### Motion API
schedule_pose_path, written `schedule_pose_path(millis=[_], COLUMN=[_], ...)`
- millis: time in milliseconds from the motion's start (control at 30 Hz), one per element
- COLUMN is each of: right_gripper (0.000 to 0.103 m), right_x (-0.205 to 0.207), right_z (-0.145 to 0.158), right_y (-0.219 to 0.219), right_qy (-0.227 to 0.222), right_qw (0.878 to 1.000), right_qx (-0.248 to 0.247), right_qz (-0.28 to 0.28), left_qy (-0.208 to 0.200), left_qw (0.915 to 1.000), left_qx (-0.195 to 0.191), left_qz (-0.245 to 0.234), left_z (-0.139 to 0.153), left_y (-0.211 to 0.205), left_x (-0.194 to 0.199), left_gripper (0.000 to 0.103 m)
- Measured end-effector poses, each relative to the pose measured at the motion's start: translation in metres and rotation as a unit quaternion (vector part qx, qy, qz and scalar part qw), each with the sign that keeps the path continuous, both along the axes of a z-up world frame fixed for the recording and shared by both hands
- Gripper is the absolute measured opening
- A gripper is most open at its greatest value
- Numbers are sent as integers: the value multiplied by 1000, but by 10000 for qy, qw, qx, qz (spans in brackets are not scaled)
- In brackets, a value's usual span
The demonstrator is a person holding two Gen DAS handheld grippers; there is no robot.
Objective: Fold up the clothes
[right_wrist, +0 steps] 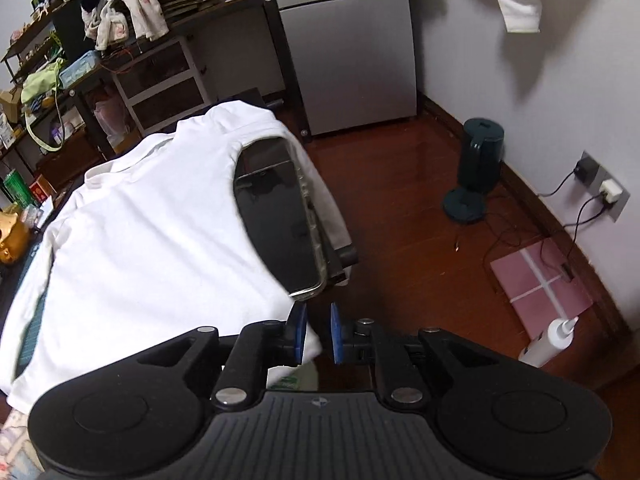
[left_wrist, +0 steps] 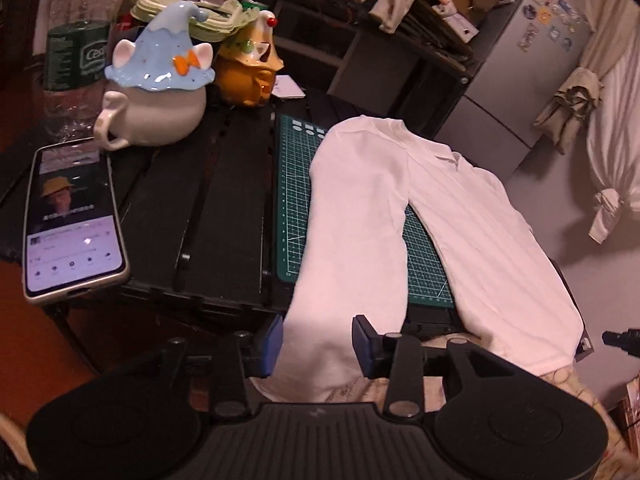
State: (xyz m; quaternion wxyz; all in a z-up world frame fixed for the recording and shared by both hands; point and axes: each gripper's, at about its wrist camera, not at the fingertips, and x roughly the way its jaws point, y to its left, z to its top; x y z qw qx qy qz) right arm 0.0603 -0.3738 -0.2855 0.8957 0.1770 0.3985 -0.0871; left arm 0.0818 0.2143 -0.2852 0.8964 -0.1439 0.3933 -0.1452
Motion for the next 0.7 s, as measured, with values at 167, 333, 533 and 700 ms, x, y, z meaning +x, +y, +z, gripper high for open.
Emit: schedule_pose_path(millis=[167, 333, 533, 700], right_gripper=[13, 13, 13, 13], right_x=[0, 1, 9, 16], right_z=[4, 11, 18, 17], right_y=[16, 32, 48, 58], right_qy=[57, 75, 66, 64], right_qw=[9999, 9996, 9989, 9984], right_qx=[-24, -48, -115, -81], right_qz=[114, 264, 447, 563], left_qy=[-139, -295, -317, -827], left_qw=[9993, 9992, 9991, 9937], left_qx=[264, 48, 191, 560], left_qz=[-217, -284, -215, 511], left_z=[-31, -40, -18, 52], left_y=[-14, -13, -8, 25], left_x=[13, 16, 1, 7], left_gripper=[41, 36, 3, 3])
